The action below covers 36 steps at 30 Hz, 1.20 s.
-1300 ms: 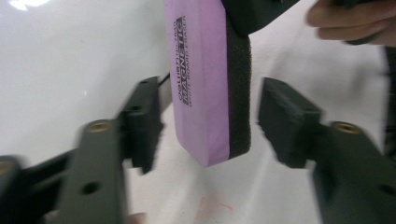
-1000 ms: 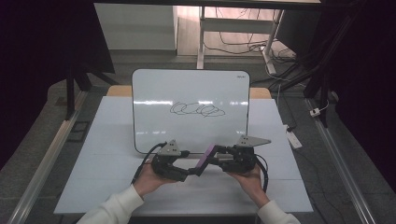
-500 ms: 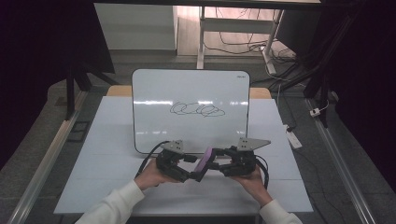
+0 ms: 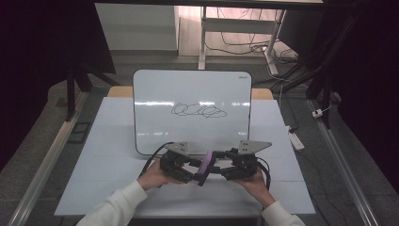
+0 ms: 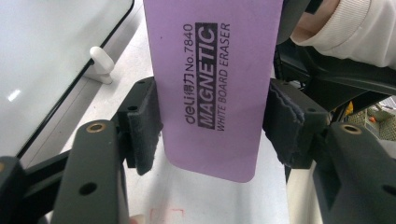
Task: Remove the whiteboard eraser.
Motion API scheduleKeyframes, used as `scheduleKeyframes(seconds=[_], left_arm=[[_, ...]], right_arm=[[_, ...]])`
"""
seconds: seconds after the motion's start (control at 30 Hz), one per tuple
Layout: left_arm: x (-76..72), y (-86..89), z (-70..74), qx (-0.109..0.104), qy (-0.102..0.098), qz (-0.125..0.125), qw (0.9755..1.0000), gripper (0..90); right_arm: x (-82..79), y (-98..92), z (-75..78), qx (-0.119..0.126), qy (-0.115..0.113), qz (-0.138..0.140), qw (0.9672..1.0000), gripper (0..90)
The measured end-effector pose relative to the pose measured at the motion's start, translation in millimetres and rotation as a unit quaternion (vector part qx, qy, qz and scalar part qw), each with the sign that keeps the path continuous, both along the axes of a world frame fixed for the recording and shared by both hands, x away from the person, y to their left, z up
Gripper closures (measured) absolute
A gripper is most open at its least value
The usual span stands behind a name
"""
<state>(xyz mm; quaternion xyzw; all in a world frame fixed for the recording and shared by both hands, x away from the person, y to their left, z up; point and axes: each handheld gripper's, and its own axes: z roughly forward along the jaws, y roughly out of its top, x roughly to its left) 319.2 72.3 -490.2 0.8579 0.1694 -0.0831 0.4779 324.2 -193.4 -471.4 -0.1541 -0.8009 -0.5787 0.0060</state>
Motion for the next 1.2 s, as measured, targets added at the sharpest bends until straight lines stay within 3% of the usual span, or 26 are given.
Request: scheduleKeyframes(seconds=[0.23, 0.33, 0.43, 0.53, 0.67, 0.77, 0.87, 0.97, 1.1, 1.2], left_arm=[[-1.4, 0.1, 2.2, 0.01, -0.006, 0.014, 0.9998, 41.2], [-4.0, -0.2, 4.8, 0.022, -0.021, 0.034, 0.999, 41.4], [-5.7, 1.8, 7.5, 0.039, -0.039, 0.059, 0.9968, 41.4], [-6.9, 5.7, 10.3, 0.055, -0.056, 0.088, 0.993, 41.4], [-9.1, 13.7, 15.2, 0.056, -0.076, 0.114, 0.9889, 41.4], [-11.0, 18.7, 18.5, 0.051, -0.082, 0.131, 0.9867, 41.4], [-13.4, 24.8, 22.0, 0.051, -0.092, 0.143, 0.9841, 41.4], [-15.7, 31.0, 25.4, 0.055, -0.103, 0.157, 0.9807, 41.4], [-17.3, 40.1, 28.9, 0.057, -0.113, 0.175, 0.9763, 41.5], [-18.0, 45.6, 31.5, 0.061, -0.12, 0.189, 0.9728, 41.5]], right_arm=[[0.9, -0.2, -0.8, 0.001, 0.005, -0.007, 1.0, 37.6], [-0.2, 0.0, -0.5, 0.0, 0.0, -0.019, 0.9998, 34.6], [-0.9, -6.3, 1.6, 0.017, -0.006, -0.05, 0.9986, 30.5], [-0.8, -12.2, 2.7, 0.025, -0.009, -0.066, 0.9974, 28.9], [-0.7, -26.2, 2.0, 0.032, -0.01, -0.098, 0.9946, 27.1], [-1.0, -36.7, 0.1, 0.021, -0.016, -0.121, 0.9923, 26.3], [-3.0, -48.2, -2.2, 0.002, -0.03, -0.149, 0.9883, 26.5], [-4.8, -62.1, -5.0, -0.023, -0.042, -0.183, 0.982, 26.5], [-6.5, -80.8, -10.6, -0.047, -0.047, -0.217, 0.9739, 27.0], [-7.2, -91.3, -15.0, -0.057, -0.042, -0.232, 0.9702, 27.0]])
